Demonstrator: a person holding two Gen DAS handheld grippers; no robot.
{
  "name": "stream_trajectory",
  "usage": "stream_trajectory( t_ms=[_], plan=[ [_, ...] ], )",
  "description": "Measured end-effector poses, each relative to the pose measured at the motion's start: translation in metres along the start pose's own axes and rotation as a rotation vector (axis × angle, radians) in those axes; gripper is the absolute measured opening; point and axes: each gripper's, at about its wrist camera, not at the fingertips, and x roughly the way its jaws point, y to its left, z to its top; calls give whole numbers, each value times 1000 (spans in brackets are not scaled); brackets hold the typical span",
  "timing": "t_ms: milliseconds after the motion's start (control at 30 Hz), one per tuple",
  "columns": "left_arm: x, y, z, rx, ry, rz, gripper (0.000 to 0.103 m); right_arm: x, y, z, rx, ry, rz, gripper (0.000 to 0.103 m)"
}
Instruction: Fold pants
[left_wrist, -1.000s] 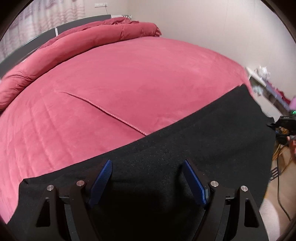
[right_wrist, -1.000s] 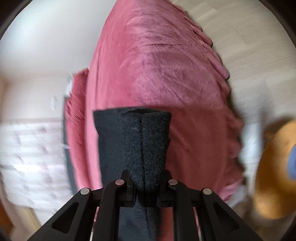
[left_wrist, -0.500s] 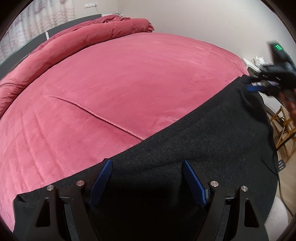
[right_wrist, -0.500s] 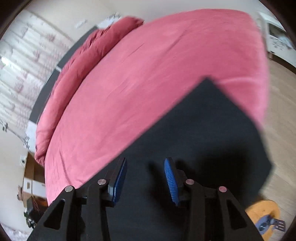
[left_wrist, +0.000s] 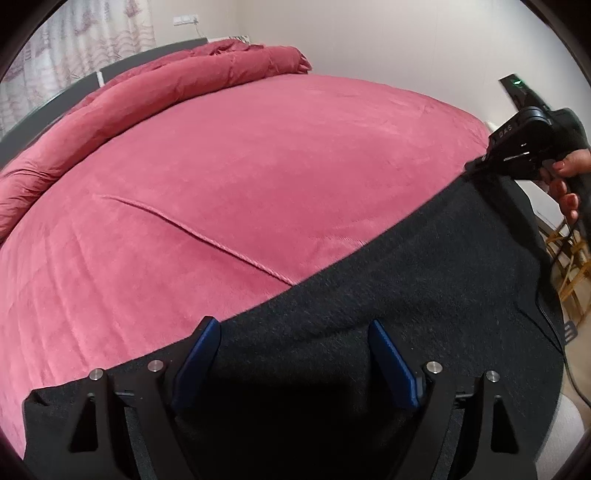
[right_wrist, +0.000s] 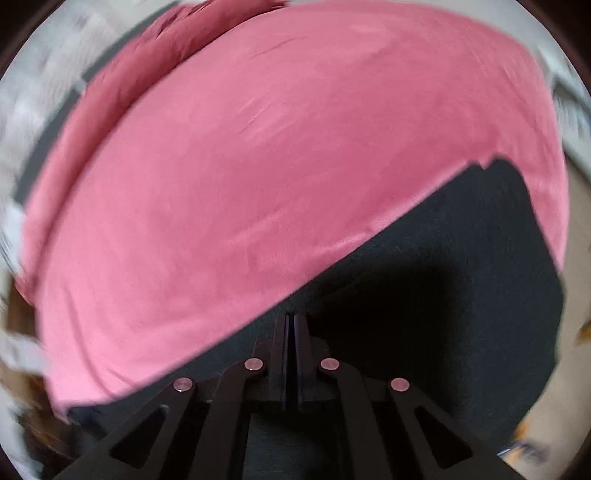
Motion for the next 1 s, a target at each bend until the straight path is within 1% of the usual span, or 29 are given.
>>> stream_trajectory(
  t_ms=[33,100,133,200,233,267,300,333,367,400,433,467,500,533,567,600,633,667,700,733,767,800,833,867,933,967,1000],
  plan=[
    [1,1,1,-9,-7,6,85,-11,-1,3,-11,-86,-16,0],
    [5,2,0,-30,-7,22,87,-21,-7,5,-1,-160,-7,0],
    [7,1,0,-32,-8,31,88,-20,-13,5,30,-159,13,0],
    [9,-3,-1,-19,-18,49,88,-12,-26,-2,84,-96,117,4],
    [9,-5,-2,-18,-22,57,89,-7,-25,-10,81,-59,159,5],
    [9,-5,-3,-20,-27,58,89,-6,-20,-19,52,-32,163,16],
    [9,-5,-4,-27,-32,54,89,-8,-14,-25,11,-34,170,32],
    [8,-5,-6,-33,-33,55,89,-12,-5,-31,-58,-46,178,39],
    [7,-6,-8,-38,-35,57,89,-15,9,-34,-154,-56,153,46],
    [5,-6,-9,-47,-35,59,89,-16,21,-37,-226,-57,135,49],
    [2,-6,-11,-61,-35,58,89,-14,39,-41,-324,-33,142,51],
    [-1,-4,-12,-71,-37,56,89,-9,47,-40,-370,3,168,53],
    [-3,-4,-14,-80,-42,56,88,-2,59,-44,-420,62,215,53],
    [-7,-4,-17,-86,-45,54,89,2,65,-44,-452,90,233,53],
    [-10,-4,-21,-91,-48,51,88,3,74,-55,-529,114,237,53],
    [-15,-2,-26,-97,-53,51,88,4,81,-63,-597,123,227,53],
    [-18,-2,-30,-101,-57,51,88,10,88,-73,-701,135,190,54],
    [-18,-3,-31,-101,-60,50,88,15,92,-80,-769,145,153,54],
    [-21,-2,-34,-96,-63,50,88,19,94,-89,-838,132,119,54],
    [-23,-2,-34,-93,-61,52,88,17,96,-94,-864,113,104,53],
    [-22,-2,-32,-94,-55,56,88,18,99,-96,-871,104,85,36],
    [-22,-2,-30,-98,-53,58,88,20,101,-95,-861,108,68,6],
    [-20,-2,-28,-108,-55,58,88,19,100,-93,-833,113,59,4],
    [-21,0,-26,-122,-58,55,88,18,100,-90,-828,95,49,3],
    [-17,4,-25,-152,-50,67,89,17,103,-83,-821,19,6,0],
    [-12,4,-25,-149,-38,80,89,15,103,-78,-797,-44,-34,0],
    [-9,1,-27,-127,-35,93,89,15,89,-76,-754,-74,-61,0]
  ],
)
